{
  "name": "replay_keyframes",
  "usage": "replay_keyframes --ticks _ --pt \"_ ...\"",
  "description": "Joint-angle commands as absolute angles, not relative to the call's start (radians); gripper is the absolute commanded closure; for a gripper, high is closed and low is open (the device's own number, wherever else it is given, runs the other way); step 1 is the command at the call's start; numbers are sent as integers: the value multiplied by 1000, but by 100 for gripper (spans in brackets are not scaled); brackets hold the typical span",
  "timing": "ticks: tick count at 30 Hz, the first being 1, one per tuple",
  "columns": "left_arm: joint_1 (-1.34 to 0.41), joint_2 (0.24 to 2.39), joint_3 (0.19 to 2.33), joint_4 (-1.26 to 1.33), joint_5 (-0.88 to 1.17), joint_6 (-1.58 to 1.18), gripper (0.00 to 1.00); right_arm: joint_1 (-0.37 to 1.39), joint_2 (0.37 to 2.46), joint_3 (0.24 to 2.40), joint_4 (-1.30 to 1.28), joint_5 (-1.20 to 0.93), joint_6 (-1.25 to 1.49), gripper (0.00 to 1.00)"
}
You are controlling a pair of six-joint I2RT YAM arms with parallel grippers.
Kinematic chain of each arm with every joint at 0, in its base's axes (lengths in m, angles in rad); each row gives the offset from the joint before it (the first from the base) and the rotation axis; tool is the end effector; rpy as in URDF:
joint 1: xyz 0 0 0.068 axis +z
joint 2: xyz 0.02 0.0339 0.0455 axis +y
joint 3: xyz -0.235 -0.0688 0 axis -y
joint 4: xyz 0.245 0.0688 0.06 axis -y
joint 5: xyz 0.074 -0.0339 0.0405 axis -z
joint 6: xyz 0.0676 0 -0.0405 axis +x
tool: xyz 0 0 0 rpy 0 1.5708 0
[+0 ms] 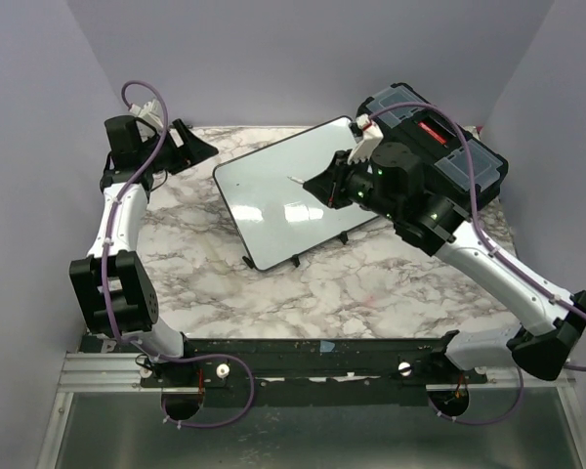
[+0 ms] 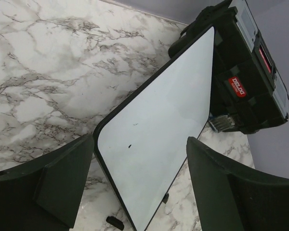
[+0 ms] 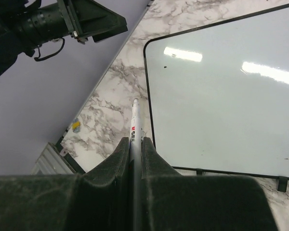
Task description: Write a sentence on the whiteboard
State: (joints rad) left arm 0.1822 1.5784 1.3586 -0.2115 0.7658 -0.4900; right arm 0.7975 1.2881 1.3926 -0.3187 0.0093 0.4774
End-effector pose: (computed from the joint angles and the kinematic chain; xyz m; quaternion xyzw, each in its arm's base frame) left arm 0.3876 0.0238 0.3023 -0.0673 0.8038 -0.3876 0.4462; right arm 0.2311 0.2359 0.3943 -0.1212 0.7691 0.3705 0.5064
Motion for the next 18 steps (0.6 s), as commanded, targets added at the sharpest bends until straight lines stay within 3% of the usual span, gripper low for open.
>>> replay_keyframes --ticks 1,6,18 --pt "183 1606 1286 -86 834 -531 28 802 1373 1459 -360 -47 435 99" --pt "183 1629 1222 -17 821 -560 33 803 1475 1520 -383 -83 442 99" --pt "183 1676 1088 251 860 -715 35 802 1676 1693 -433 -124 461 99"
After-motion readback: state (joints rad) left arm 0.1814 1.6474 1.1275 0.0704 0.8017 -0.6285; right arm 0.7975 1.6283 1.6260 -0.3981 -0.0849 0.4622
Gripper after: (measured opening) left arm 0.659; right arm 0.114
